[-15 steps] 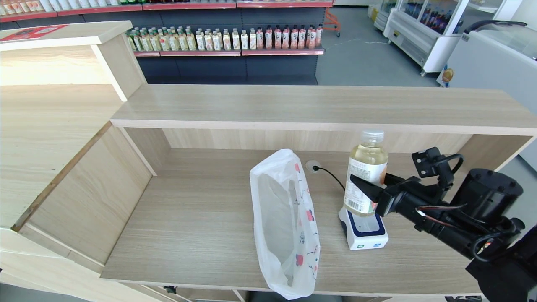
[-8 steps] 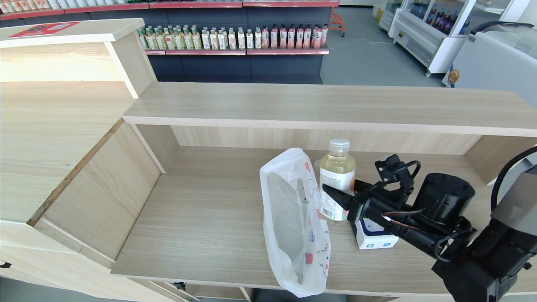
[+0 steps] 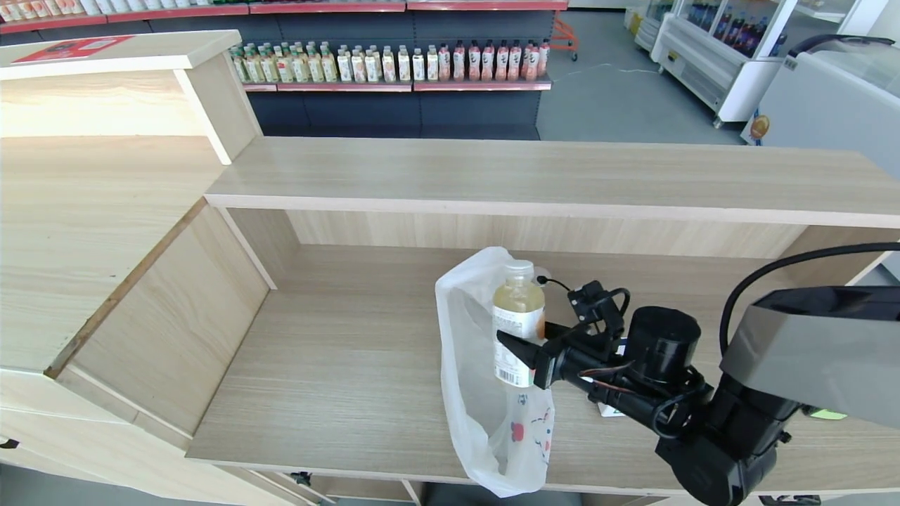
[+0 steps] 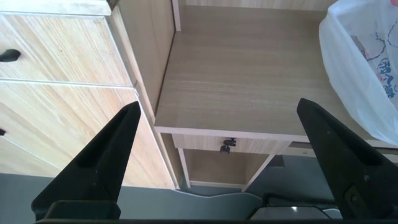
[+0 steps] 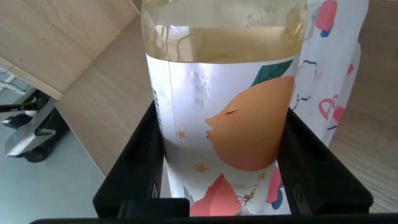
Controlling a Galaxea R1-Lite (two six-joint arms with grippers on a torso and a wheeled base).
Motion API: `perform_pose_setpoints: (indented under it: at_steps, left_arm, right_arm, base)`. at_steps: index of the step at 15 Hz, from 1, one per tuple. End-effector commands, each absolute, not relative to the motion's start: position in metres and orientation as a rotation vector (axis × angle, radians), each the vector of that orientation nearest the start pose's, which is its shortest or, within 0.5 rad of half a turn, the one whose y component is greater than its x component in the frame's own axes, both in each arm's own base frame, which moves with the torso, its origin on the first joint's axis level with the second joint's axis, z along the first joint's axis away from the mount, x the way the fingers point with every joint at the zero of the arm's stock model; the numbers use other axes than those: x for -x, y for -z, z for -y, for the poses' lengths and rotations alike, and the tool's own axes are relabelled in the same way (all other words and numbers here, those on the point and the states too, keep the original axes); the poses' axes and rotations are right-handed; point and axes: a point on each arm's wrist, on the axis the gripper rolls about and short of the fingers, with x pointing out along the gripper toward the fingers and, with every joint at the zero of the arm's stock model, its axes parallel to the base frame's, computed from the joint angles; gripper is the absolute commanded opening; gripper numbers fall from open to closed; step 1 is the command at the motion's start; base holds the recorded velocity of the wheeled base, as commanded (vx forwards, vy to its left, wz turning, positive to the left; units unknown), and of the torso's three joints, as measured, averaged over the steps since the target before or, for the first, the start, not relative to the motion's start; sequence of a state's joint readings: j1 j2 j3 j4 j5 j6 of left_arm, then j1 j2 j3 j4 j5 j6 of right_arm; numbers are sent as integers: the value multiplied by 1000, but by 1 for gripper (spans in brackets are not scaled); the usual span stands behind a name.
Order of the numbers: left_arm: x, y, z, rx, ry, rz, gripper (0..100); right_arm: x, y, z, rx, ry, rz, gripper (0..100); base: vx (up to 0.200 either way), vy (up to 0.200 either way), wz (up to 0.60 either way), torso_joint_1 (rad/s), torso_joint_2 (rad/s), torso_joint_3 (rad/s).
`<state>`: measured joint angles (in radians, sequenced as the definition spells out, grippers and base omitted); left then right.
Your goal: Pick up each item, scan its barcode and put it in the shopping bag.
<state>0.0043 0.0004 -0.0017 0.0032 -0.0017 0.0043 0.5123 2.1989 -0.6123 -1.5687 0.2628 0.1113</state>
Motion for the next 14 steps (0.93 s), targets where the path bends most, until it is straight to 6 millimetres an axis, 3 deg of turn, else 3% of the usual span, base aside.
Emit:
perform_pose_setpoints:
  at_steps: [1,7,14]
  left_arm:
    - [23,-76,0,-5,-3,-2,100]
    - [23,-76,0,-5,-3,-2,100]
    - [23,-76,0,-5,-3,-2,100]
  right_arm:
    - [-319,-45,-188,-99,-777,-75,0]
    - [-322,-20,-217,-96,-835,-98,0]
    - [-341,-3,-214,-30,-804,-69,0]
  base:
    - [0,0,0,0,0,0]
    - [0,0,0,0,0,0]
    - [0,0,0,0,0,0]
